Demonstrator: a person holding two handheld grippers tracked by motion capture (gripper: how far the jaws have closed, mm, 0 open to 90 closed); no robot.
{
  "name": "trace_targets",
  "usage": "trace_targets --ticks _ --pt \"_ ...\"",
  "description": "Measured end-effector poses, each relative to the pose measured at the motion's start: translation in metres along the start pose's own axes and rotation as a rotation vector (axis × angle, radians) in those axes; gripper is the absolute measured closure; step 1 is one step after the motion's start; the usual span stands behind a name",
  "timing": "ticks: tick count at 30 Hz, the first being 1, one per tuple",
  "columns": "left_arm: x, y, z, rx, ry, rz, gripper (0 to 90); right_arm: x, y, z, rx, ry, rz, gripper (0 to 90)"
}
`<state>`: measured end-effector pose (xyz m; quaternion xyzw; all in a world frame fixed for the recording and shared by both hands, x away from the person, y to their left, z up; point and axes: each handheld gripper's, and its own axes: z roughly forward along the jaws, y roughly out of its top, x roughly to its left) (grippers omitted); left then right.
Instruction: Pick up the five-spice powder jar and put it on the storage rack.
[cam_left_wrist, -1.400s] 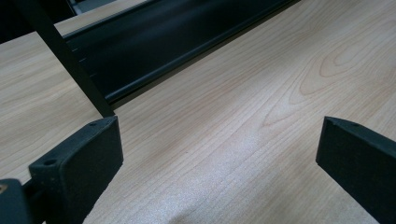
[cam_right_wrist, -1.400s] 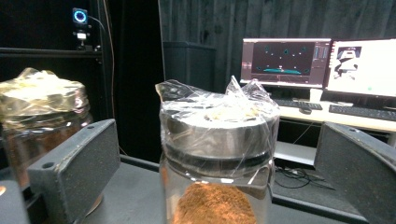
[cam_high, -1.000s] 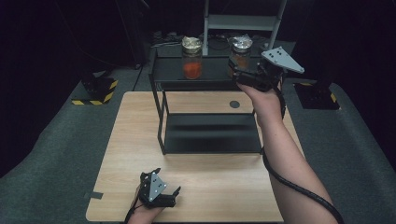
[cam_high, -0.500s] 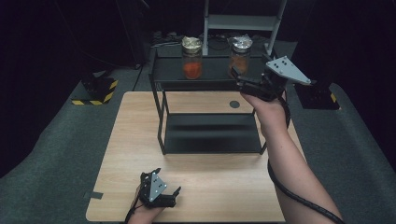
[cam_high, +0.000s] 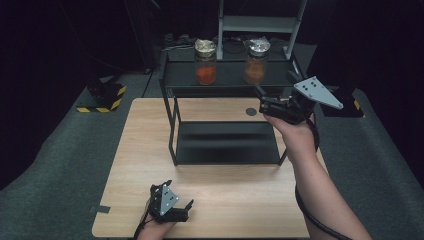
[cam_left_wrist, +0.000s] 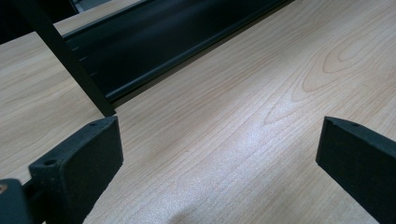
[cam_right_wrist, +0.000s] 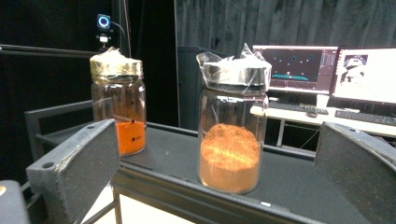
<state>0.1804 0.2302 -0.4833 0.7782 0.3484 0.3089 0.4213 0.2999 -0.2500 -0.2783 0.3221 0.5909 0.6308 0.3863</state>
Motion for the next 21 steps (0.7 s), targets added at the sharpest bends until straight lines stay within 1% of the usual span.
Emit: trace_targets --ticks 11,13,15,21 --pt "-0.001 0.0 0.0 0.001 0.0 0.006 0.9 0.004 -0.011 -0.018 0.007 0.015 -0.023 0.0" --pt "0.0 0.0 0.0 0.001 0.0 0.005 0.9 0.006 -0.017 -0.024 0.015 0.015 -0.032 0.0" --pt "-0.001 0.0 0.0 0.001 0.0 0.005 0.9 0.006 -0.019 -0.026 0.017 0.016 -0.036 0.0" --pt "-0.001 0.0 0.0 0.001 0.002 0.006 0.9 0.008 -0.032 -0.038 0.03 0.021 -0.062 0.0"
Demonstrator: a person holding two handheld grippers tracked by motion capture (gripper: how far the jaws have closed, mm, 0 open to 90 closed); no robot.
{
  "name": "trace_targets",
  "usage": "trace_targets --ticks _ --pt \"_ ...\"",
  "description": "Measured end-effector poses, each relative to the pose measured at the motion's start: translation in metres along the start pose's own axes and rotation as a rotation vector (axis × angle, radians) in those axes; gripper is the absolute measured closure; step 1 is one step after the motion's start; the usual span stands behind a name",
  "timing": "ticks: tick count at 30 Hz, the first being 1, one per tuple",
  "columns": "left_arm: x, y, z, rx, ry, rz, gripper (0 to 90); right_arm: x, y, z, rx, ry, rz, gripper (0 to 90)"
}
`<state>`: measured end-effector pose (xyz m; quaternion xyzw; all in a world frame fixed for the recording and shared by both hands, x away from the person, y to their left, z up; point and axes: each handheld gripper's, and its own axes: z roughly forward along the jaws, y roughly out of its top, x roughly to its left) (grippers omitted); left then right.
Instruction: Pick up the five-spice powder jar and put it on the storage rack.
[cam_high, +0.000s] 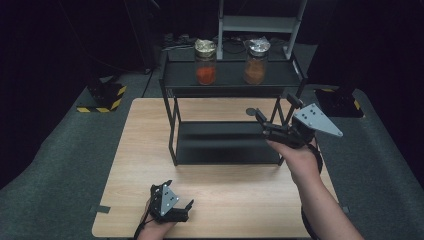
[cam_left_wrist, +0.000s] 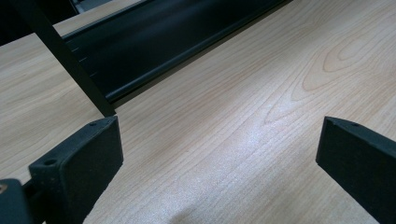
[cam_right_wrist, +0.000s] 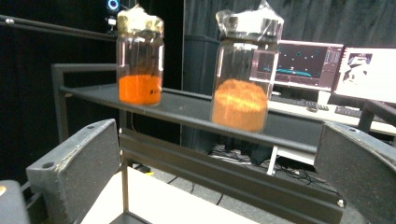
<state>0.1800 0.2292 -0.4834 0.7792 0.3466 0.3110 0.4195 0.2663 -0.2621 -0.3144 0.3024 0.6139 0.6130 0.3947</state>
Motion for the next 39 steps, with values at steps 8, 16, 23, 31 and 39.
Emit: trace_targets --ticks 8,16,23,31,39 --pt "-0.001 0.0 0.0 0.0 0.005 0.003 0.9 0.006 -0.02 -0.015 0.033 0.02 -0.038 0.0" --pt "0.0 -0.002 -0.001 -0.011 0.001 -0.004 0.9 0.013 -0.046 -0.028 0.078 0.028 -0.062 0.0" --pt "-0.002 -0.001 -0.001 -0.009 0.006 0.014 0.9 0.015 -0.073 -0.04 0.132 0.026 -0.071 0.0" --pt "-0.004 -0.001 -0.001 -0.007 0.007 0.021 0.9 0.014 -0.099 -0.051 0.197 0.025 -0.061 0.0" --pt "-0.004 -0.001 -0.001 -0.007 0.007 0.03 0.9 0.015 -0.13 -0.063 0.281 0.016 -0.06 0.0"
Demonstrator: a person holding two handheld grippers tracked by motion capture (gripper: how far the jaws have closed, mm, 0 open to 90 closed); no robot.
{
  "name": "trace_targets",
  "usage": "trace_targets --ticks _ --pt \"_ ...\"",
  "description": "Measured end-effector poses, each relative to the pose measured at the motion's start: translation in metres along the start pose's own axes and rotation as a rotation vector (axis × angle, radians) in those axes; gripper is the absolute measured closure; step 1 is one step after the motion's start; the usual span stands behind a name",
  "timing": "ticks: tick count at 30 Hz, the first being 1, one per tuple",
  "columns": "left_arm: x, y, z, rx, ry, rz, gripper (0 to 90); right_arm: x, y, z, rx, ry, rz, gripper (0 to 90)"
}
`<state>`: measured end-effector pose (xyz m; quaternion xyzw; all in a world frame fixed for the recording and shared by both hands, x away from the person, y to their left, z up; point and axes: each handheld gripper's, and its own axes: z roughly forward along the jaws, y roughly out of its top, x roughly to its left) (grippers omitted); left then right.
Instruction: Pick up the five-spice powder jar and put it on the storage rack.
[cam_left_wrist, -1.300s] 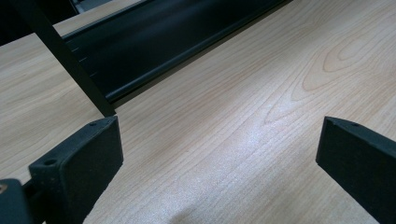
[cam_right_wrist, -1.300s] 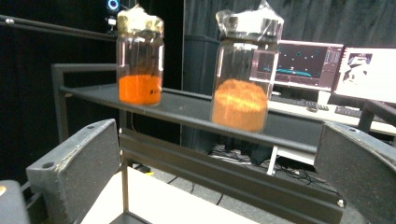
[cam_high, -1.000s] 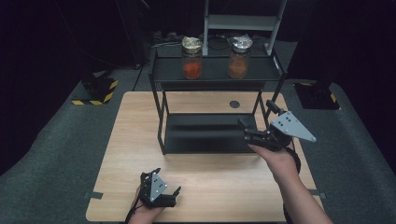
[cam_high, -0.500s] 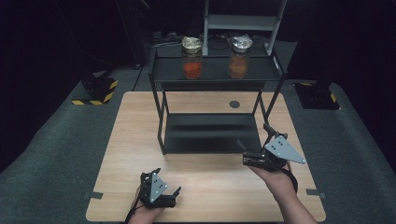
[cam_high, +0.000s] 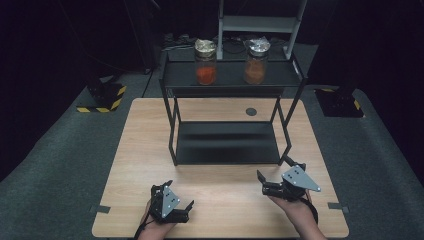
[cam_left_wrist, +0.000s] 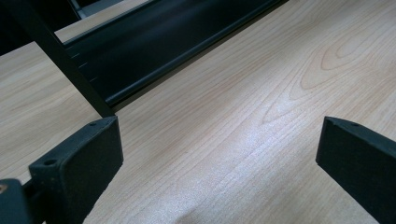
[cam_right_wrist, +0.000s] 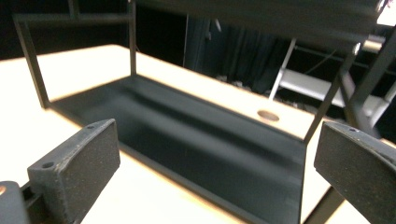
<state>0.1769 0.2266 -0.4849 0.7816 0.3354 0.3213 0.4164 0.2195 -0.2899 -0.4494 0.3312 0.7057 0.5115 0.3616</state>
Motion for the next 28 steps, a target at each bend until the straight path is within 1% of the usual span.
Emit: trace_targets --ticks 2,3,4,5,7,9,10,11,14,15,19,20,23,25,28 --pt "0.0 0.0 0.0 -0.001 0.0 -0.002 0.9 0.001 -0.007 0.0 0.023 0.0 0.005 0.0" --pt "0.0 0.0 0.0 -0.001 0.0 -0.002 0.9 0.001 -0.007 0.0 0.023 0.0 0.005 0.0" --pt "0.0 0.0 0.0 0.0 0.0 -0.002 0.9 0.001 -0.012 -0.001 0.043 0.0 0.002 0.0" --pt "0.0 0.0 0.0 0.0 0.0 -0.002 0.9 0.001 -0.012 -0.001 0.043 0.0 0.002 0.0" --pt "0.0 0.0 0.0 0.0 -0.001 -0.002 0.9 0.003 -0.021 -0.002 0.076 -0.004 -0.005 0.0" --pt "0.0 0.0 0.0 0.0 -0.001 -0.002 0.9 0.004 -0.023 -0.002 0.083 -0.005 -0.006 0.0" --pt "0.0 0.0 0.0 -0.001 -0.002 -0.003 0.9 0.004 -0.028 -0.003 0.109 -0.005 -0.007 0.0" --pt "0.0 0.0 0.0 -0.001 -0.002 -0.003 0.9 0.004 -0.028 -0.003 0.109 -0.005 -0.007 0.0" --pt "0.001 0.0 0.0 0.001 -0.005 -0.004 0.9 0.006 -0.034 -0.004 0.159 -0.012 -0.013 0.0" --pt "0.001 0.0 0.0 0.001 -0.005 -0.006 0.9 0.006 -0.034 -0.004 0.159 -0.012 -0.013 0.0" --pt "0.001 0.0 0.0 -0.001 -0.004 -0.01 0.9 0.009 -0.037 -0.005 0.203 -0.022 -0.033 0.0" --pt "0.001 0.0 0.0 -0.002 -0.004 -0.009 0.9 0.011 -0.037 -0.007 0.206 -0.031 -0.05 0.0" --pt "0.001 0.0 0.0 0.0 -0.004 -0.003 0.9 0.011 -0.037 -0.009 0.213 -0.034 -0.054 0.0" --pt "0.0 0.0 0.0 0.0 -0.001 0.002 0.9 0.013 -0.036 -0.009 0.224 -0.04 -0.08 0.0" --pt "-0.001 0.0 0.0 -0.002 0.0 0.006 0.9 0.014 -0.035 -0.009 0.23 -0.036 -0.095 0.0"
